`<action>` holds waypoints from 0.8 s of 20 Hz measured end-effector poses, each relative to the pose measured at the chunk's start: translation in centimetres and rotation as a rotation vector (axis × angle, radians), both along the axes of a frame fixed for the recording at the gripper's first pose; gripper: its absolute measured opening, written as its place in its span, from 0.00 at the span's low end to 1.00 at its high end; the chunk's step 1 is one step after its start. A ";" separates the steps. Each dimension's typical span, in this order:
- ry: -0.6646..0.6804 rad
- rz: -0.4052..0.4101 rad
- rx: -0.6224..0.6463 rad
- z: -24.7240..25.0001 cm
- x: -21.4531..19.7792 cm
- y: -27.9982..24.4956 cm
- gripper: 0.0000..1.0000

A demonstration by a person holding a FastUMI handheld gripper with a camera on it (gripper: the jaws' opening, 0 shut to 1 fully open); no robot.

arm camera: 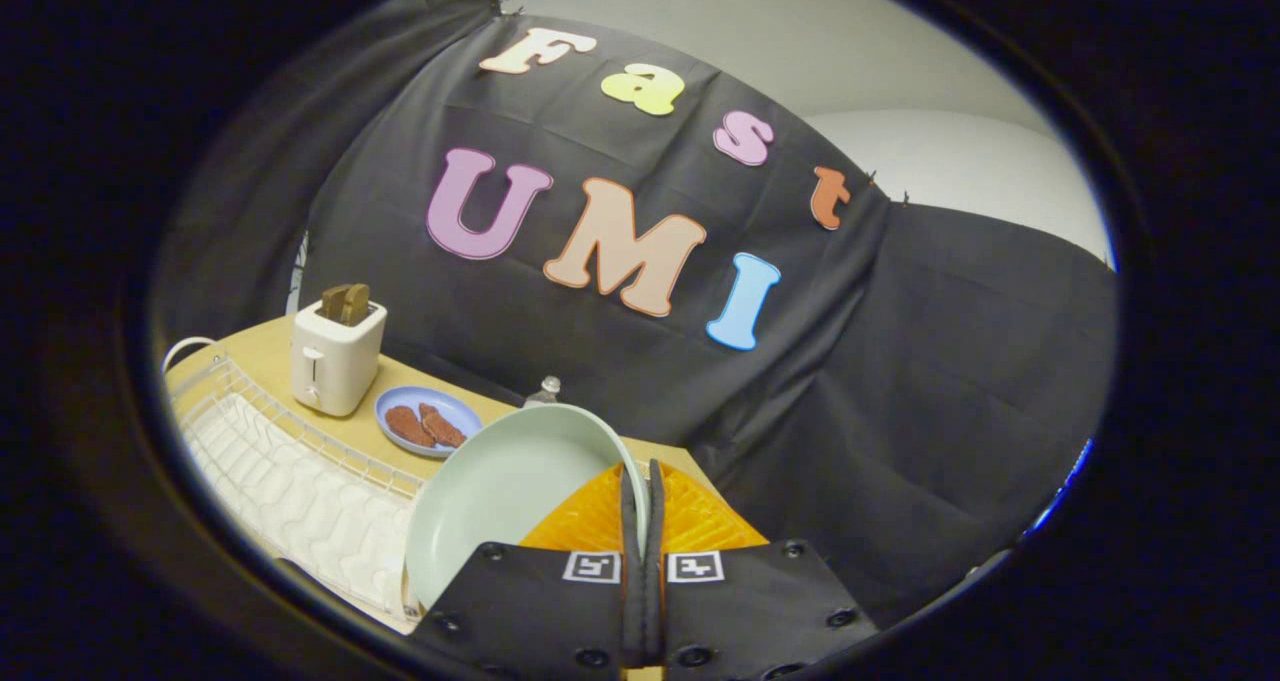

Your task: Take the plate from the dish rack, then take the spoon from the basket and place it into the plate.

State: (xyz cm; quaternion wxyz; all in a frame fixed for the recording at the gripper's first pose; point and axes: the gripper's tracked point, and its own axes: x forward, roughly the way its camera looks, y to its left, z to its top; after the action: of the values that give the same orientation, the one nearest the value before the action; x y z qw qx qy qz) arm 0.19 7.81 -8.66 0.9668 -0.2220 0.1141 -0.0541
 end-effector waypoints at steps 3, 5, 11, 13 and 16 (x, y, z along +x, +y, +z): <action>0.057 0.010 0.042 -2.5 -0.5 -1.7 0.03; 0.096 0.006 0.081 -4.4 -0.9 -3.3 0.03; 0.197 0.008 0.186 -9.4 -2.2 -6.7 0.03; 0.225 0.003 0.225 -10.8 -2.6 -7.6 0.03; 0.261 0.007 0.267 -12.9 -3.2 -8.2 0.03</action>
State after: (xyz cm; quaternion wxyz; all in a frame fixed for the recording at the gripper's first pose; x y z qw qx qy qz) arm -2.98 -0.43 -21.57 0.9648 -0.0973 0.2441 -0.0056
